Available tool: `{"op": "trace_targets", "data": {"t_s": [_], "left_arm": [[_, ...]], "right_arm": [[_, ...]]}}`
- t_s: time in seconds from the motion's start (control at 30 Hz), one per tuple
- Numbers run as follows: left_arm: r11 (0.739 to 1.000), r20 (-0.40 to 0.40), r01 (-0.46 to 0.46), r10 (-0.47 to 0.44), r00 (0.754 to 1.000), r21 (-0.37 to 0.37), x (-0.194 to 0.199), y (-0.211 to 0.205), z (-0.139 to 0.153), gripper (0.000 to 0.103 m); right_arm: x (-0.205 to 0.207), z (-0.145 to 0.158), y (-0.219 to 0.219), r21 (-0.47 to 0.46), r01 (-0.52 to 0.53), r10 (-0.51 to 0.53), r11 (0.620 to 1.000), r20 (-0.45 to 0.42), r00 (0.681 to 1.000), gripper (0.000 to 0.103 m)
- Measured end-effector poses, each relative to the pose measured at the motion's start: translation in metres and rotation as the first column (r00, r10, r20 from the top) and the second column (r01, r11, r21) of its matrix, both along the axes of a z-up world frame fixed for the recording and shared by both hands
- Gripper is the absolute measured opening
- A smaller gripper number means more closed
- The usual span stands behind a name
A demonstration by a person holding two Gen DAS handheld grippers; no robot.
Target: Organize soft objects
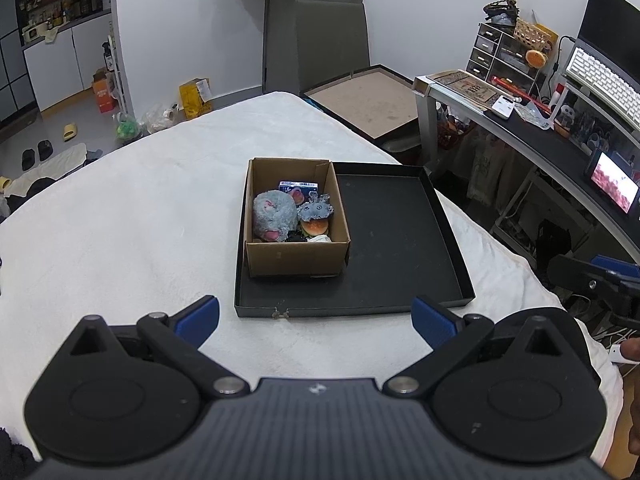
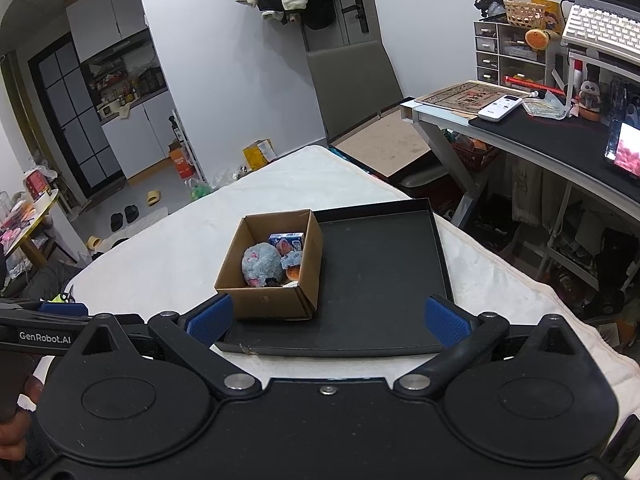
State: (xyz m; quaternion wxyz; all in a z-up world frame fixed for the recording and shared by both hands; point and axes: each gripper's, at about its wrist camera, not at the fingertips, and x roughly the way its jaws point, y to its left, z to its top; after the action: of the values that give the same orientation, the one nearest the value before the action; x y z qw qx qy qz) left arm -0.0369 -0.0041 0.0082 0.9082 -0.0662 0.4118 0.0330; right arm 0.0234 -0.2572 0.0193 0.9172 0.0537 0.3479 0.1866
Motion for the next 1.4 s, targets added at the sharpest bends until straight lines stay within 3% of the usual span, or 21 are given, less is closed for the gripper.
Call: {"op": "trace_targets", "data": {"t_s": [1.4], "left_arm": [[1.0, 0.006, 0.027, -0.027, 1.0, 0.006, 0.0006, -0.0076, -0.0033, 0.102]], "right_arm": [[0.003, -0.0089, 0.001, 0.0, -0.005, 0.005, 1.0, -0.02, 1.0, 0.103]]}}
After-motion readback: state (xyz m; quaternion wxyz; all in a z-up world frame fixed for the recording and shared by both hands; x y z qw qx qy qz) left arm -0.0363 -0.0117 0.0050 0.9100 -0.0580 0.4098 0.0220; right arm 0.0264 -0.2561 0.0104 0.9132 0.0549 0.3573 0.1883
